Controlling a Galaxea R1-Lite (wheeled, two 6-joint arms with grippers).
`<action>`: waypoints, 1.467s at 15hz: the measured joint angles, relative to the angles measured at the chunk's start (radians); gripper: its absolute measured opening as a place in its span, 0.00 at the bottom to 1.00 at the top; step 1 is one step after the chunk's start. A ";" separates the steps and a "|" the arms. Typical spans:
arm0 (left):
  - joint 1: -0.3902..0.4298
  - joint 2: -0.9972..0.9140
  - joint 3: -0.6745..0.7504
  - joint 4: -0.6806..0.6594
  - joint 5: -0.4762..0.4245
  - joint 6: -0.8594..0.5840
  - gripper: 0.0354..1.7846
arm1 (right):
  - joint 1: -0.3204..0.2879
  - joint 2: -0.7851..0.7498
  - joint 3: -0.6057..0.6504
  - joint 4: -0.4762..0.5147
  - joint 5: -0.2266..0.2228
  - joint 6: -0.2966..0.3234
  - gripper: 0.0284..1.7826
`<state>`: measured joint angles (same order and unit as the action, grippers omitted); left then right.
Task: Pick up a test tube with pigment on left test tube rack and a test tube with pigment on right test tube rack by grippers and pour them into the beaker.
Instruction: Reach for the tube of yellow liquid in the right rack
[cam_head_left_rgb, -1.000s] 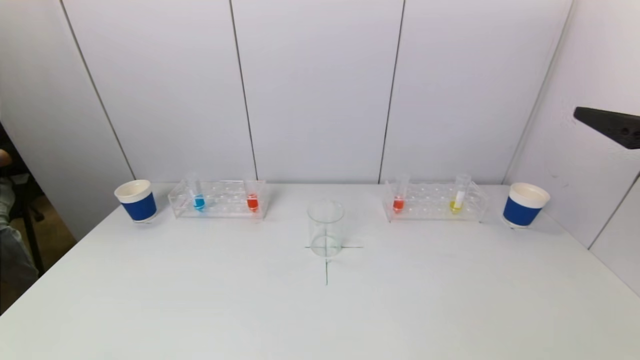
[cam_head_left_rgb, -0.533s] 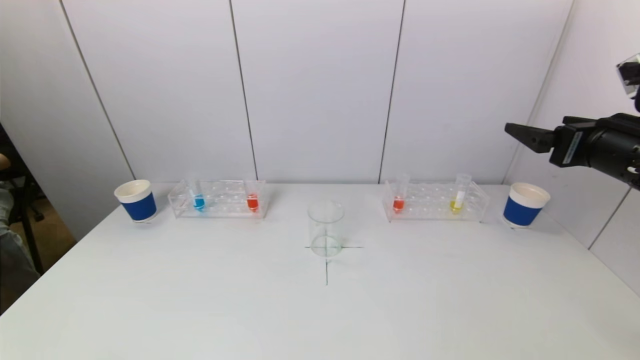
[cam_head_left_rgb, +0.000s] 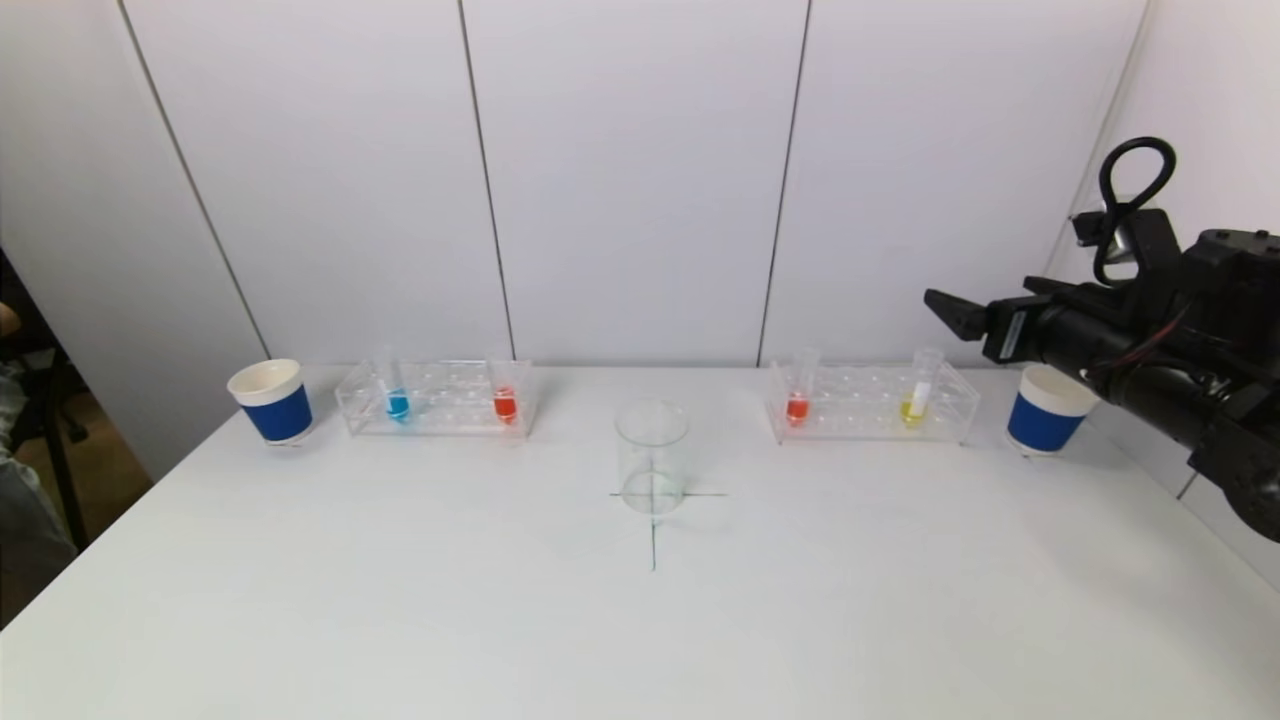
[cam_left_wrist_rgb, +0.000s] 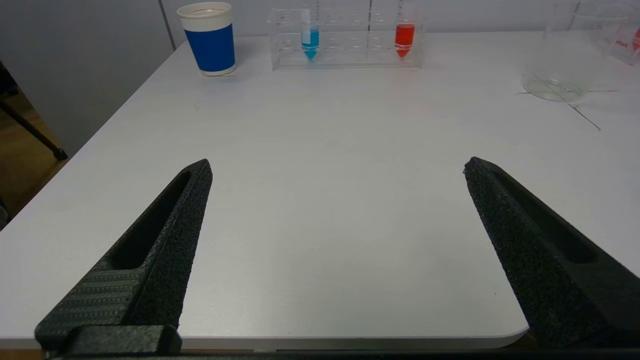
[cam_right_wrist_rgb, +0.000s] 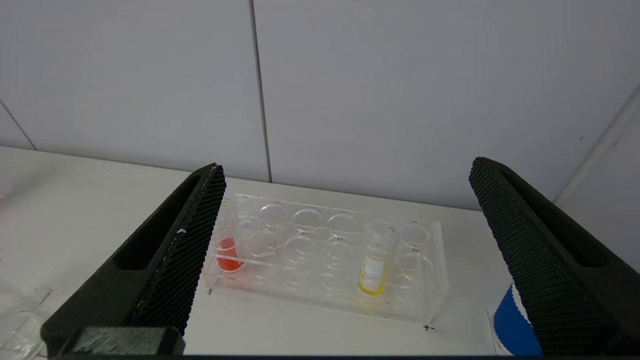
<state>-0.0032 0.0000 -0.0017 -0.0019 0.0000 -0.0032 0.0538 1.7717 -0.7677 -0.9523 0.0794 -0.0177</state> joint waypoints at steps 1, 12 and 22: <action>0.000 0.000 0.000 0.000 -0.001 0.000 0.99 | 0.003 0.031 0.001 -0.034 -0.007 0.000 0.99; 0.000 0.000 0.000 0.000 0.000 0.000 0.99 | 0.027 0.286 0.007 -0.272 -0.120 0.005 0.99; 0.000 0.000 0.000 0.000 -0.001 0.000 0.99 | 0.020 0.379 0.002 -0.333 -0.146 0.030 0.99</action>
<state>-0.0032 0.0000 -0.0017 -0.0023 -0.0009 -0.0028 0.0736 2.1504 -0.7653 -1.2849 -0.0664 0.0123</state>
